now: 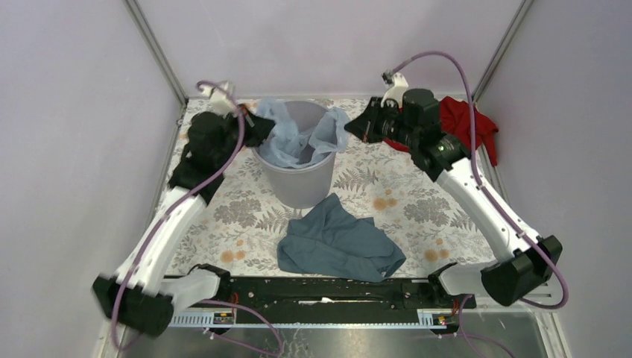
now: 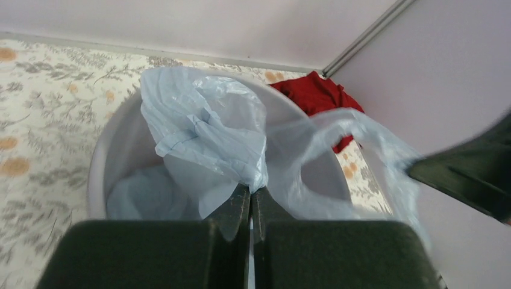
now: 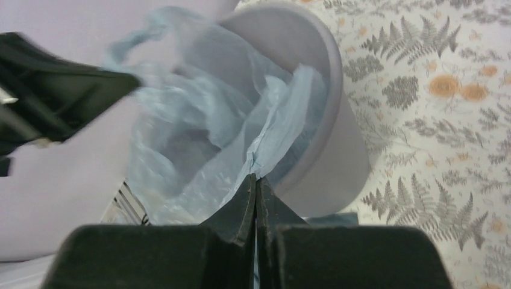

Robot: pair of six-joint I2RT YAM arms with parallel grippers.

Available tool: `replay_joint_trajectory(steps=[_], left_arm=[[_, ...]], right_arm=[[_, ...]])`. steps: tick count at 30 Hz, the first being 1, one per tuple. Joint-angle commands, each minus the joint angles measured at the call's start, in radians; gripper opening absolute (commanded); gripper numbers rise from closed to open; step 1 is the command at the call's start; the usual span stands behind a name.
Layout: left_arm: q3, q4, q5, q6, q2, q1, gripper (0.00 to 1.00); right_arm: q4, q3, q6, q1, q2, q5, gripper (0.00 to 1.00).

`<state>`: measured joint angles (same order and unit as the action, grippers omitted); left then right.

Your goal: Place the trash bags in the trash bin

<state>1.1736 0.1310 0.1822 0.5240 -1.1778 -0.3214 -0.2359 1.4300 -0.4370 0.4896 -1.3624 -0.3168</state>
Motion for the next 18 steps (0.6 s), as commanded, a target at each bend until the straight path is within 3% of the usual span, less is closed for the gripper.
replay_joint_trajectory(steps=[1,8,18], left_arm=[[-0.098,0.080,-0.042,-0.011,0.286,0.004,0.00],[-0.233,0.217,-0.140,0.047,0.483,0.004,0.00],[-0.349,0.339,-0.315,0.099,0.539,0.004,0.00]], right_arm=[[0.013,-0.136,0.032,0.003,0.146,-0.009,0.00],[0.014,-0.265,0.030,0.002,0.242,0.043,0.00],[0.019,-0.358,0.039,0.002,0.253,0.132,0.00]])
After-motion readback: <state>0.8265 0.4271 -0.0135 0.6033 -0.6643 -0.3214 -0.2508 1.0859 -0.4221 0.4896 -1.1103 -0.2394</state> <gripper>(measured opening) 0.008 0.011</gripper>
